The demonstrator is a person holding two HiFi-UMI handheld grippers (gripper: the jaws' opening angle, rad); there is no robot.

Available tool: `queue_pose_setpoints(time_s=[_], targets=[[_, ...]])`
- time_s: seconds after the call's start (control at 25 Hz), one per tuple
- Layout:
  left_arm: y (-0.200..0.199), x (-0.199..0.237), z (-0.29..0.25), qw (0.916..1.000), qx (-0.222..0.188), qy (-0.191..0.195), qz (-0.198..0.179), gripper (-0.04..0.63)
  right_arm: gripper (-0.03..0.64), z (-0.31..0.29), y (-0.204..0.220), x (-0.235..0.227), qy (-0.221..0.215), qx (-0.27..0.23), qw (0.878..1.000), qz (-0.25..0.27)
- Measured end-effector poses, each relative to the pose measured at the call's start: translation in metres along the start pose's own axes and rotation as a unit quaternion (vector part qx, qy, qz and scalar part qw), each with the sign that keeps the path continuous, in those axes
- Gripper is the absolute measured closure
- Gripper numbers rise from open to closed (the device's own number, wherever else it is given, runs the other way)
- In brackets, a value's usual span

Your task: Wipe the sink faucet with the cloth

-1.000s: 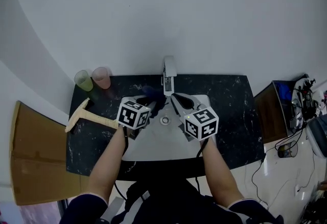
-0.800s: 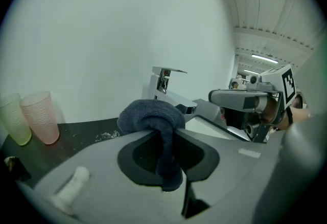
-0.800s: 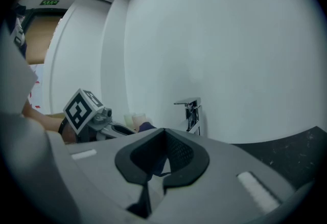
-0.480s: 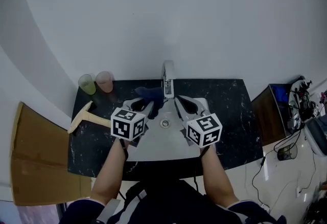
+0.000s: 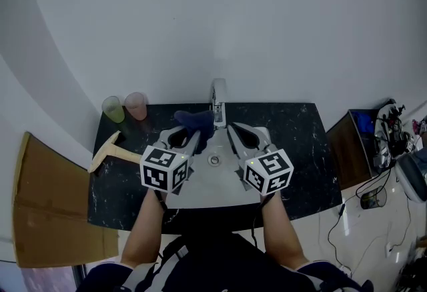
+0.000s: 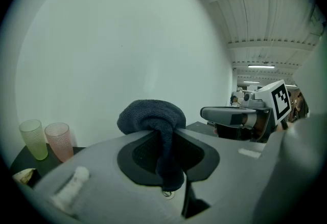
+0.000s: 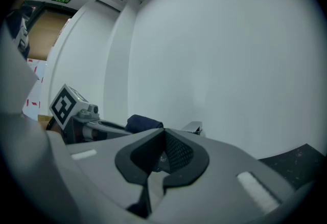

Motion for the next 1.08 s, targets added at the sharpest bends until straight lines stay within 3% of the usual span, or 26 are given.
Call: queue_pose_setpoints(time_s=[1.08], targets=[[-0.0065, -0.0044, -0.0032, 1.0, -0.005, 0.008, -0.001, 0.535, 0.612, 0.0004, -0.0066, -0.0041, -0.004, -0.004, 1.0, 0.006]])
Point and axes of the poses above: the fingertips, and each gripper's own axes: z backward along the fingers, x to its left, y out of its underside, the point moved 5 cm from there along z, backward along the fingers, and after that the axes turned 8 degrees about z, right-handed, at the moved point
